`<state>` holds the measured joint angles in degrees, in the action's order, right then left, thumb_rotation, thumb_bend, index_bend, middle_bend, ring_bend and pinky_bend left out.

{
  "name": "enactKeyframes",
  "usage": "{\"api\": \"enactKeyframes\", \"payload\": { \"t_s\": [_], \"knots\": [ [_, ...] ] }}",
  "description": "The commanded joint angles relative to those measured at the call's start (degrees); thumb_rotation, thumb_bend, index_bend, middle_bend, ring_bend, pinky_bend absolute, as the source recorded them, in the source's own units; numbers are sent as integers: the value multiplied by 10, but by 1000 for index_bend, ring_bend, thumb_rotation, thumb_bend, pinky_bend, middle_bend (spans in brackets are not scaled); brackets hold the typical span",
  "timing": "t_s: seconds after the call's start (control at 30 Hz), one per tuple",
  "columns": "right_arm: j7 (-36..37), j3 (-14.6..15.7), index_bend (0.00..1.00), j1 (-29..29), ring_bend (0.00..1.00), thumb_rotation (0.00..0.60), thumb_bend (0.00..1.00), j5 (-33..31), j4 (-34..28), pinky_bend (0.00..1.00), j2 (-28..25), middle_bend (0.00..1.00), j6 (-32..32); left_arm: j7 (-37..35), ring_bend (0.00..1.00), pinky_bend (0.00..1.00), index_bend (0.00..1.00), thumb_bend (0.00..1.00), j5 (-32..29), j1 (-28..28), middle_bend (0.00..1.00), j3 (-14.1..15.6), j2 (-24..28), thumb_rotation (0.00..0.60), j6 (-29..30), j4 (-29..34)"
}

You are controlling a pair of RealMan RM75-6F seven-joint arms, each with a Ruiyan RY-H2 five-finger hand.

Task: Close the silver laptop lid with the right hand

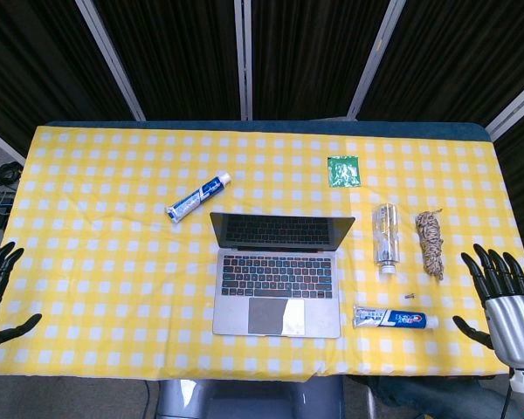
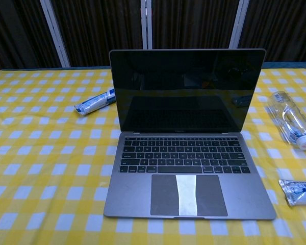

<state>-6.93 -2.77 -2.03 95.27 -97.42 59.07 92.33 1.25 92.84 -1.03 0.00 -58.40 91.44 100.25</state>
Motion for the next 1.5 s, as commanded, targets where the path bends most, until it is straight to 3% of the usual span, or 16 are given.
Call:
{"api": "enactKeyframes", "payload": {
  "t_s": [0.03,0.23,0.33,0.43,0.5,0.57,0.7,0.77,1.0,1.1,1.23,1.5],
  "knots": [
    [0,1,0,-1,0,600,0,-1,0,0,0,0,-3,-2,0,0,0,0,-1,0,0,0,0,600,0,-1],
    [-3,-8,0,-17,0,600,0,-14,6,0,-1,0,-28,4,0,0,0,0,-5,-2,0,-2,-1,600,-5,0],
    [23,-27,0,-54,0,600,10,-34,13,0,-18,0,-80,16,0,0,0,0,-11,-5,0,-4,-6,600,-13,0],
    [40,-38,0,-76,0,600,209,-39,15,0,-32,0,-106,21,0,0,0,0,-16,-8,0,-6,-8,600,-18,1],
    [60,-53,0,-108,0,600,480,-38,16,0,-49,0,-139,28,0,0,0,0,-28,-12,0,-12,-13,600,-25,1],
    [87,-64,0,-138,0,600,664,-39,14,0,-60,0,-173,35,0,0,0,0,-41,-14,0,-17,-17,600,-29,1],
    [168,-85,0,-208,0,600,913,-44,10,0,-77,0,-257,41,0,0,0,0,-63,-19,0,-24,-21,600,-41,-2],
    [212,-96,0,-244,0,600,983,-46,14,0,-82,0,-298,42,0,0,0,0,-73,-22,0,-27,-23,600,-49,-6],
    [332,-116,30,-325,0,600,1000,-64,0,2,-93,2,-398,47,0,0,0,0,-95,-31,0,-33,-28,600,-68,-13],
    [372,-122,49,-372,0,600,1000,-75,-13,60,-94,30,-465,51,0,0,0,0,-104,-34,0,-35,-30,600,-75,-16],
    [366,-123,80,-418,0,600,1000,-105,-12,89,-80,56,-533,53,0,0,0,0,-114,-38,0,-37,-33,600,-83,-20],
    [300,-122,117,-464,60,600,1000,-186,-8,89,-47,139,-597,53,0,0,0,0,-117,-39,0,-36,-34,600,-86,-22]
  ]
}}
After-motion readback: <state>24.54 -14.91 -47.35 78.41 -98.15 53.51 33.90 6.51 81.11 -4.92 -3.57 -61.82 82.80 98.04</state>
